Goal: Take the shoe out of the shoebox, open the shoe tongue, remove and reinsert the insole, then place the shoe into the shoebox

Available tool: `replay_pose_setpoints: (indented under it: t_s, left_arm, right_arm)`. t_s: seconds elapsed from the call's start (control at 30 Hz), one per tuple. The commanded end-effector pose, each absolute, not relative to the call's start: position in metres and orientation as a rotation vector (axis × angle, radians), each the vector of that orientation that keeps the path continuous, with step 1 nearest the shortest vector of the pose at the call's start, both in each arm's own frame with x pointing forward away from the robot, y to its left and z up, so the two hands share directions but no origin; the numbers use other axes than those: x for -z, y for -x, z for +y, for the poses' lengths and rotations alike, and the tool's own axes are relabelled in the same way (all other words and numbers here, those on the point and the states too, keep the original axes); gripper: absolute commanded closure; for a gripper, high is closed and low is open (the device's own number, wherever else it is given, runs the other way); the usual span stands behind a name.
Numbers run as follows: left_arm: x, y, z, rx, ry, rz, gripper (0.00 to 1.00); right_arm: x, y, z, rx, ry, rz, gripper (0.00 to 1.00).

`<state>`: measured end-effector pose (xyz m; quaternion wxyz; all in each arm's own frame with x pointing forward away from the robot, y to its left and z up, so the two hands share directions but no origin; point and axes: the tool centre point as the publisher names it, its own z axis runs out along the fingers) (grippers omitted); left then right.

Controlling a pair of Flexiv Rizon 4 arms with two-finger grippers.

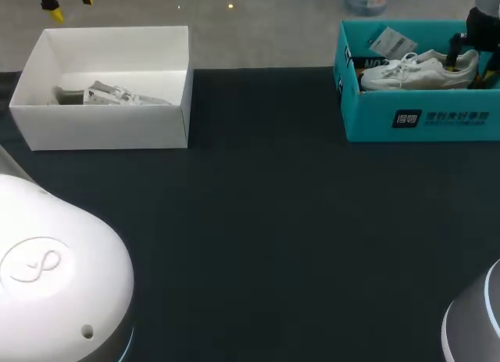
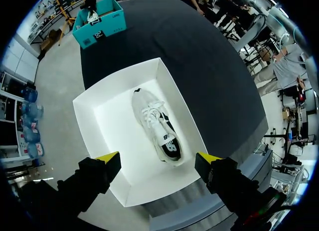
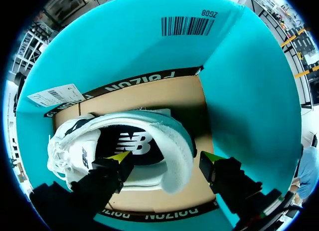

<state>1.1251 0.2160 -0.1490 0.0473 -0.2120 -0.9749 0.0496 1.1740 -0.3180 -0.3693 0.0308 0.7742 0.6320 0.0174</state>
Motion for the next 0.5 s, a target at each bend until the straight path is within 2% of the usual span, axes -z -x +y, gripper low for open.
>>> replay_pose_setpoints:
  t_s: [0.03,0.07,0.1,0.3,0.33,0.37,0.4,0.43,0.5]
  left_arm:
    - [0.1489,-1.1255,0.2163,-0.151,0.648,-2.972,0.0]
    - [0.1489,-1.1255,0.2163,-0.151,0.648,-2.972,0.0]
    - [0.1489,-1.1255,0.2163,-0.151,0.648,-2.972,0.0]
    - [0.1489,-1.1255,0.2163,-0.151,0.648,-2.972,0.0]
    - [0.1489,-1.1255,0.2163,-0.151,0.648,-2.972,0.0]
    - [0.1489,-1.1255,0.2163,-0.151,0.648,-2.972,0.0]
    - [0.1489,-1.1255,0.2163,-0.151,0.648,-2.972,0.0]
    - [0.1489,-1.1255,0.2163,-0.151,0.648,-2.972,0.0]
    - [0.1489,-1.1255,0.2163,-0.151,0.648,-2.972,0.0]
  right_arm:
    - [0.3744,-1.1843,-0.3202,0.035,-2.438,1.988,0.43]
    - [0.3747,-1.1844,-0.3208,0.048,-2.437,1.988,0.52]
    - [0.3751,-1.1845,-0.3212,0.05,-2.437,1.989,0.56]
    - [0.3759,-1.1839,-0.3217,0.102,-2.432,1.995,0.68]
    - [0.3758,-1.1834,-0.3217,0.108,-2.436,1.994,0.76]
    - [0.3754,-1.1829,-0.3218,0.114,-2.44,1.991,0.88]
    - [0.375,-1.1824,-0.322,0.117,-2.444,1.988,0.94]
    - [0.3746,-1.182,-0.3222,0.122,-2.445,1.985,0.98]
    - [0.3729,-1.1805,-0.3226,0.128,-2.456,1.976,1.0]
